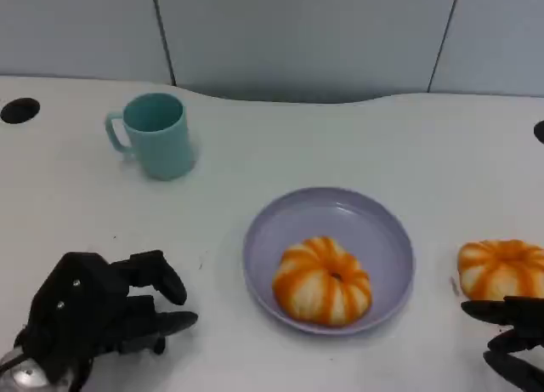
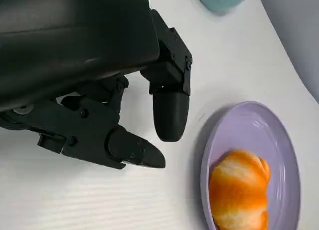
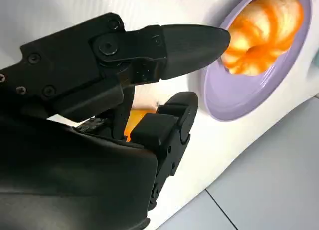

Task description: Grasp the bread from the table and place it into the plate.

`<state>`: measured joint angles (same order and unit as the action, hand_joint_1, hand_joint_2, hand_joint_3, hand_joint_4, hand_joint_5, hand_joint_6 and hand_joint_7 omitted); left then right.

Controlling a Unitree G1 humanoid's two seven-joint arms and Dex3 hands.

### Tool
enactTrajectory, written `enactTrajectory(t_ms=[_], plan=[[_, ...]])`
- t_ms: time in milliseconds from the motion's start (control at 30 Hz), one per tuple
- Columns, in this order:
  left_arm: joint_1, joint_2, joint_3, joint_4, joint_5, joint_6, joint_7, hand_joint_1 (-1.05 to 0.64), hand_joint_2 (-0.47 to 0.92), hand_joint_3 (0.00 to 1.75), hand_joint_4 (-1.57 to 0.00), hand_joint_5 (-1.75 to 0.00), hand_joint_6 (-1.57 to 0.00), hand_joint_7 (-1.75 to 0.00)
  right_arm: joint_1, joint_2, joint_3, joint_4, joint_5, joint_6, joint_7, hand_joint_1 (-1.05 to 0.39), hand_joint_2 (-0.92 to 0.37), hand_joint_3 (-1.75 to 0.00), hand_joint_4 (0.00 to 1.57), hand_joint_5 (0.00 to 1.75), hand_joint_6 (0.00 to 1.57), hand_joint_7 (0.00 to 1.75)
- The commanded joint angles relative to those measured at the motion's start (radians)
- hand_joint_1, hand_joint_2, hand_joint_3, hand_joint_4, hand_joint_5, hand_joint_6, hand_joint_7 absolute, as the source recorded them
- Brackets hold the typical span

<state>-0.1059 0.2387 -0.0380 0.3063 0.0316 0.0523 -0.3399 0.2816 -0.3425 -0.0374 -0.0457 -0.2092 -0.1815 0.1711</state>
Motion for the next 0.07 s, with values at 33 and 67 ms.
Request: enactTrajectory(t_ms=[33, 67], plan=[[-0.009, 0.012, 0.004, 0.017, 0.004, -0.004, 0.01, -0.27, 0.91, 0.05, -0.74, -1.75, -0.54, -1.75, -0.002, -0.007, -0.004, -0.01, -0.009, 0.033, -0.006, -0.32, -0.92, -0.35, 0.58, 0.75, 0.8, 0.01], [-0.01, 0.013, 0.003, 0.022, 0.006, -0.013, 0.008, -0.27, 0.91, 0.05, -0.74, -1.75, -0.54, -1.75, -0.003, -0.008, -0.004, -0.008, -0.008, 0.028, -0.007, -0.31, -0.92, -0.35, 0.58, 0.75, 0.8, 0.01]])
